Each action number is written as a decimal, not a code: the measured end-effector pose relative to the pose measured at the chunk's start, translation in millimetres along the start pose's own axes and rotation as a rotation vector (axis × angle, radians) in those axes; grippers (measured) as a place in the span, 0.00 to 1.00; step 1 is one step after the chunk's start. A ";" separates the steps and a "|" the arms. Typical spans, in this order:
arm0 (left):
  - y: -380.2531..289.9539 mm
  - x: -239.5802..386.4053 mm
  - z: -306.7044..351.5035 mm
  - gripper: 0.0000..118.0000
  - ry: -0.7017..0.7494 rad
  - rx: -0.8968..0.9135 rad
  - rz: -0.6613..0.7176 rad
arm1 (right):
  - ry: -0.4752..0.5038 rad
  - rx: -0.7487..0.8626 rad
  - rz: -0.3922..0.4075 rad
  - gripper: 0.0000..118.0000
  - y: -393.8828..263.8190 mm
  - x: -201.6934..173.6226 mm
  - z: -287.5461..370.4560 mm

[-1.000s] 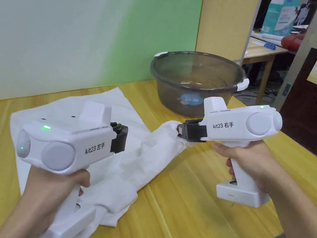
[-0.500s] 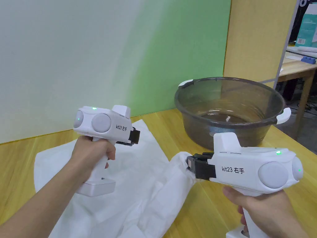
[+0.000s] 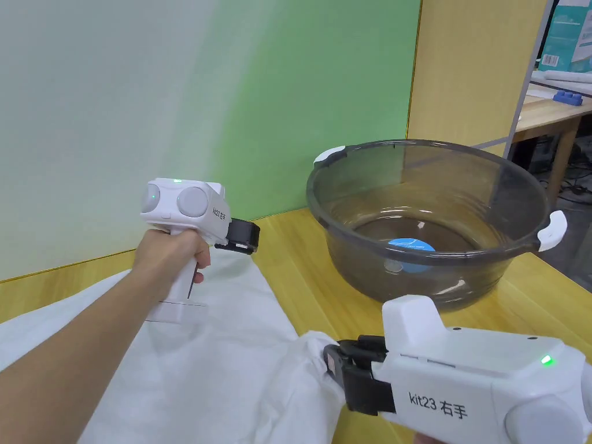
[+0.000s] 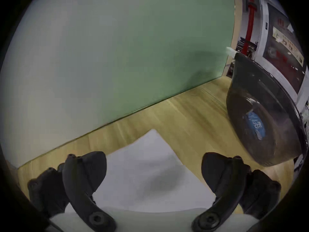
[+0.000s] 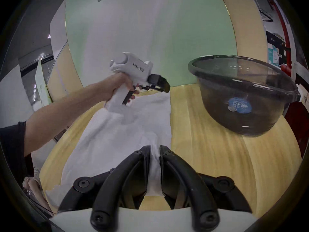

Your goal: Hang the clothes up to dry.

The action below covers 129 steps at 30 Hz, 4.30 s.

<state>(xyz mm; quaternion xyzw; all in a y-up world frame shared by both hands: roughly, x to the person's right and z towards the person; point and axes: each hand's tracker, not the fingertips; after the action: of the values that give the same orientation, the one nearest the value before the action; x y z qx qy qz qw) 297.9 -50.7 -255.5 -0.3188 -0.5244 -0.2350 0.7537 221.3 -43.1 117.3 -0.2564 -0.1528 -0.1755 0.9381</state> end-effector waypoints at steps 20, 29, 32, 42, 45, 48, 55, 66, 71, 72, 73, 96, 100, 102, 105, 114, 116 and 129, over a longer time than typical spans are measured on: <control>-23.8 -2.1 -13.7 0.00 -0.025 0.063 0.062 | -0.023 0.006 -0.075 0.12 -22.3 16.0 13.6; -114.8 -0.3 163.6 0.00 -0.047 0.389 0.083 | -0.034 0.125 -0.042 0.12 -28.5 6.3 41.4; -165.1 -0.5 229.4 0.00 0.012 0.487 0.083 | -0.033 0.164 -0.011 0.12 -25.9 -3.9 54.3; -272.4 10.3 384.9 0.00 0.239 0.763 0.144 | -0.046 0.414 0.078 0.12 -0.6 -44.5 101.6; -270.3 7.5 420.1 0.00 0.276 0.836 0.187 | -0.087 0.491 0.140 0.12 21.6 -56.3 115.1; -257.6 -4.1 460.0 0.00 0.305 0.892 0.235 | -0.069 0.578 0.145 0.10 52.6 -63.1 136.6; -188.0 2.2 565.0 0.00 0.609 1.066 0.104 | -0.055 0.735 0.230 0.09 162.6 -90.7 210.9; -121.3 -6.4 671.1 0.00 0.756 1.187 0.176 | -0.197 0.977 0.357 0.08 284.9 -158.8 325.3; -114.8 -2.1 708.6 0.00 0.758 1.218 0.152 | -0.234 1.004 0.358 0.08 313.8 -174.3 357.9; -114.1 -4.7 709.0 0.00 0.822 1.220 0.154 | -0.231 0.997 0.349 0.08 316.7 -176.3 364.8; -116.0 -6.0 711.8 0.00 0.794 1.217 0.162 | -0.221 1.021 0.325 0.08 317.6 -175.4 366.1; -14.4 -131.5 643.2 0.00 0.774 1.104 0.228 | -0.322 0.959 0.438 0.08 457.6 -213.2 246.5; 31.5 -171.1 643.7 0.00 0.827 1.137 0.160 | -0.332 0.997 0.358 0.08 510.8 -223.3 229.7; 44.5 -189.2 641.0 0.00 0.822 1.169 0.171 | -0.334 0.991 0.355 0.08 527.1 -222.2 214.9; 56.1 -209.3 630.8 0.00 0.877 1.117 0.092 | -0.405 0.966 0.277 0.08 538.6 -219.0 190.6; 78.3 -225.5 595.0 0.00 0.876 1.014 0.124 | -0.393 0.941 0.292 0.08 582.4 -210.0 122.3; 81.1 -234.1 592.2 0.00 0.874 1.027 0.166 | -0.405 0.947 0.350 0.08 586.4 -208.9 115.3; 41.8 -238.1 566.3 0.00 0.844 0.979 0.134 | -0.400 0.926 0.419 0.08 546.7 -196.0 94.9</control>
<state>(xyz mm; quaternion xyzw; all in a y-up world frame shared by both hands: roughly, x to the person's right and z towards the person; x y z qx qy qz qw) -116.9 394.5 -349.5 0.1491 -0.2088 -0.0264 0.9662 250.8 497.9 -112.4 0.1302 -0.3351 0.1528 0.9205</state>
